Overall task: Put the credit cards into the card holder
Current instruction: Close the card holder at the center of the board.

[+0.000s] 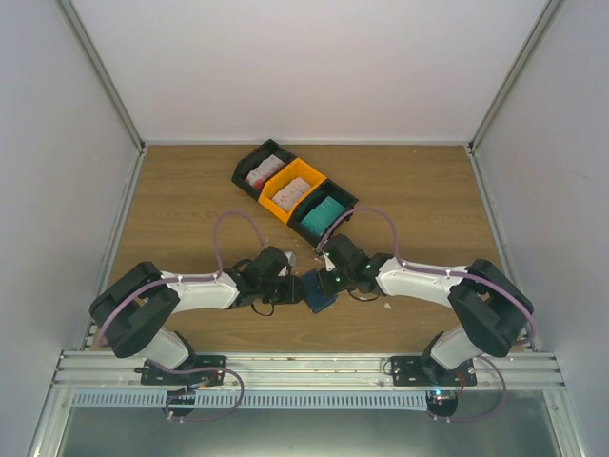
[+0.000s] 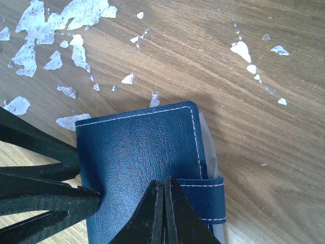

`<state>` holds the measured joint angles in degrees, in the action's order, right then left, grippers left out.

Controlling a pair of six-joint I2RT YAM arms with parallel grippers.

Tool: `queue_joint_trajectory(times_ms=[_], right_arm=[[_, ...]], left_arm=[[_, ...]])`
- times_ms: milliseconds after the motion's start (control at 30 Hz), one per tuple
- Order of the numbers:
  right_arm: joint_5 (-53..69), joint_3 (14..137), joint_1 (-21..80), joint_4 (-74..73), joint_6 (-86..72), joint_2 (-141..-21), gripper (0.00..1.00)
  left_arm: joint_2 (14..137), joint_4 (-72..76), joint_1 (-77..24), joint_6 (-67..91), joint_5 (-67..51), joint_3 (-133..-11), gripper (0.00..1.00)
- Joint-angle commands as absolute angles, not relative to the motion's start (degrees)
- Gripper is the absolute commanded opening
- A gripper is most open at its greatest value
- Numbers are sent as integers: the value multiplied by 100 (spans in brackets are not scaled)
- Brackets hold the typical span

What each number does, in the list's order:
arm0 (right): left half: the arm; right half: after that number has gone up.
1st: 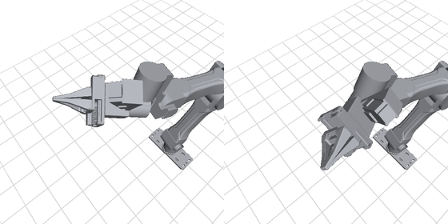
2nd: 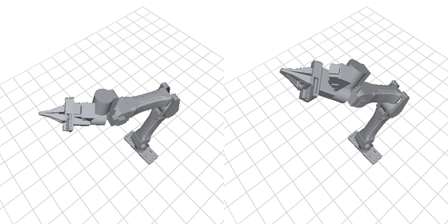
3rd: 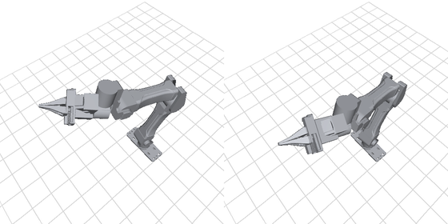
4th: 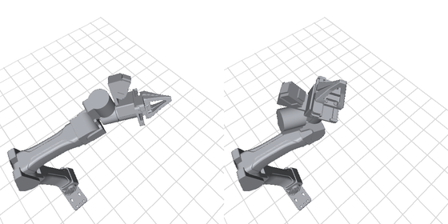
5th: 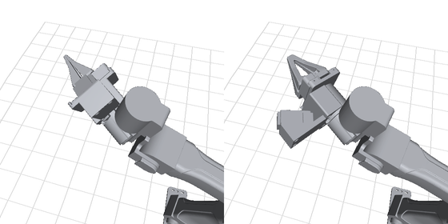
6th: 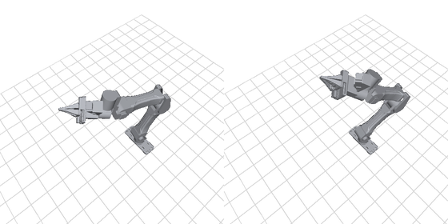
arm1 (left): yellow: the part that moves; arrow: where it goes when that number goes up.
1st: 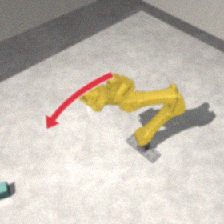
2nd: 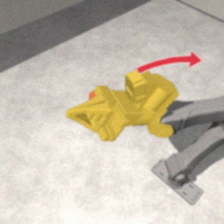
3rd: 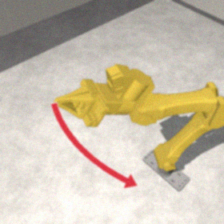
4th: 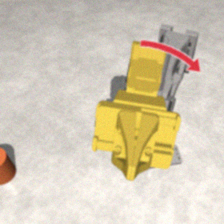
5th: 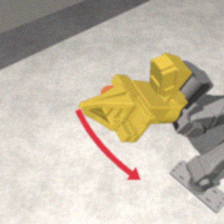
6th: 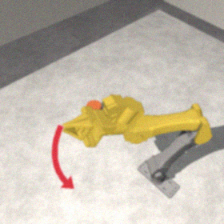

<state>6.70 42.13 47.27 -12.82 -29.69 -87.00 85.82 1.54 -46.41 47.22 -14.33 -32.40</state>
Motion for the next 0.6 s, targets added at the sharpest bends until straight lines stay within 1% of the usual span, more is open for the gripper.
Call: queue_joint_trajectory(times_ms=[0,567], right_arm=[[666,4180,4848,-1570,-2843,-8974,1],[571,3779,5144,-1735,-3170,-9177,1]], left_arm=[[8772,309,-4676,4756,-1407,-3291,33],[8859,178,-4674,4752,-1168,-3375,30]])
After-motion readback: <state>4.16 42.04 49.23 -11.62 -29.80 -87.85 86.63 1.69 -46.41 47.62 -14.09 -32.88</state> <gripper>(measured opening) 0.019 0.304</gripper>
